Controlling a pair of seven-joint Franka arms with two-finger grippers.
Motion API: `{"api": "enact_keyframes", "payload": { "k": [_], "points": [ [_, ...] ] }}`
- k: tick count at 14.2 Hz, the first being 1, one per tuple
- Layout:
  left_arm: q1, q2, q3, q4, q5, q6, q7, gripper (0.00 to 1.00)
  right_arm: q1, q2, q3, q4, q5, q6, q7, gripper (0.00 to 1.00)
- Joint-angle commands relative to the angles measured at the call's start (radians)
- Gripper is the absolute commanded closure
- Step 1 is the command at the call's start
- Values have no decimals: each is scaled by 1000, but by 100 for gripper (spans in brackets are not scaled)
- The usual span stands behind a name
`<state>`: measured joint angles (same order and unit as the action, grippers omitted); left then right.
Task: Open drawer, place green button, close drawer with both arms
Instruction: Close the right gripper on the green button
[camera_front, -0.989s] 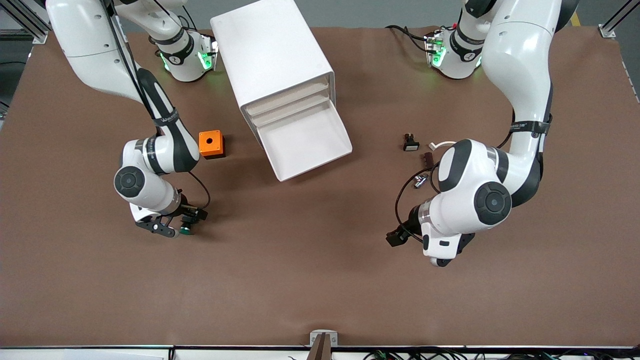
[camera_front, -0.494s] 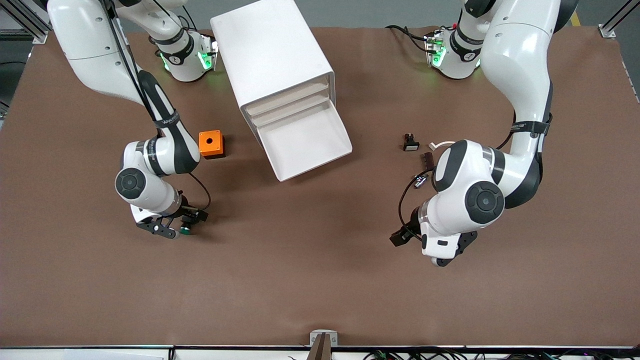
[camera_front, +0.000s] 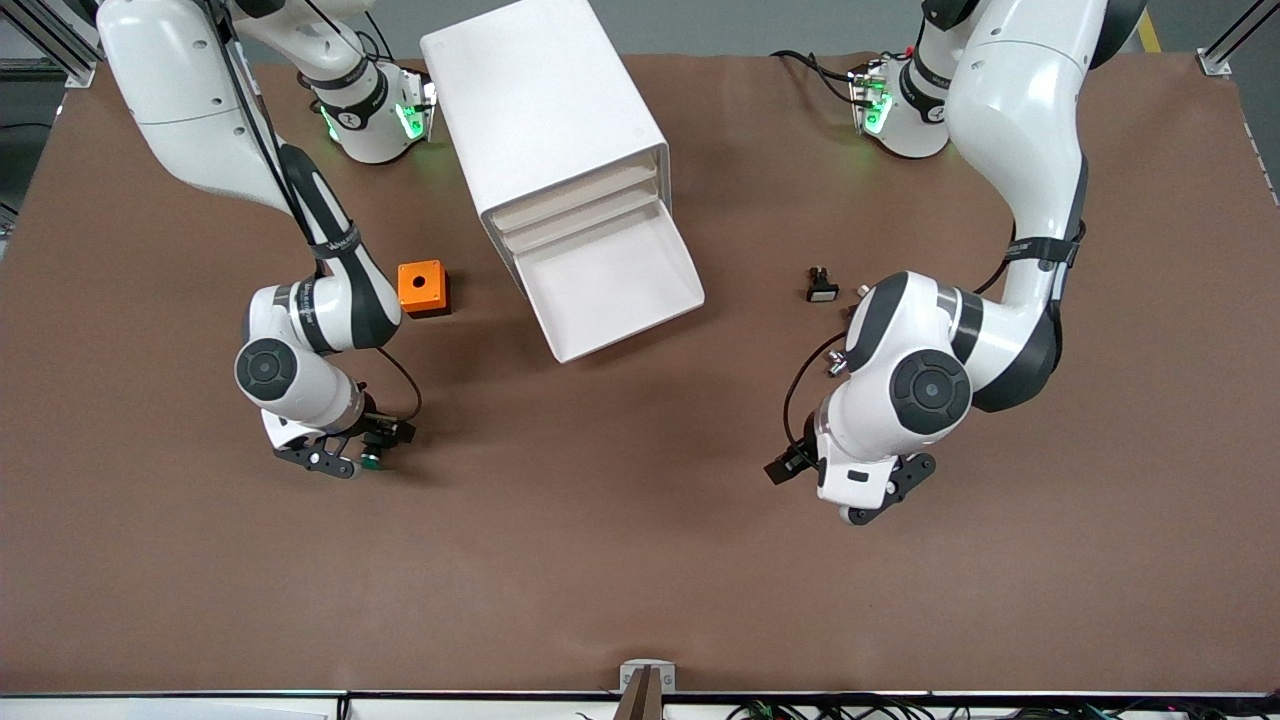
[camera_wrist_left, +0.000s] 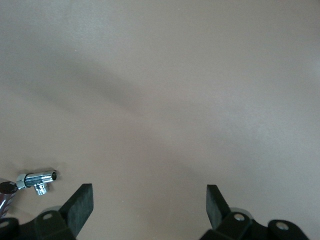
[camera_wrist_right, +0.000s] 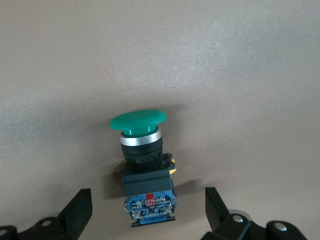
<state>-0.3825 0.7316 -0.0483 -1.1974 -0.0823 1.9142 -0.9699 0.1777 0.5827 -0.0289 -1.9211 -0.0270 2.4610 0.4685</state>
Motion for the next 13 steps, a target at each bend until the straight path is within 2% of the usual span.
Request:
{"api": "enact_keyframes", "payload": {
  "k": [1, 13],
  "points": [
    [-2, -23, -5, -22, 51, 14, 6, 1, -11, 14, 4, 21, -21, -1, -7, 0],
    [-1, -24, -5, -21, 76, 14, 2, 1, -11, 28, 6, 19, -21, 35, -36, 0]
  ]
}}
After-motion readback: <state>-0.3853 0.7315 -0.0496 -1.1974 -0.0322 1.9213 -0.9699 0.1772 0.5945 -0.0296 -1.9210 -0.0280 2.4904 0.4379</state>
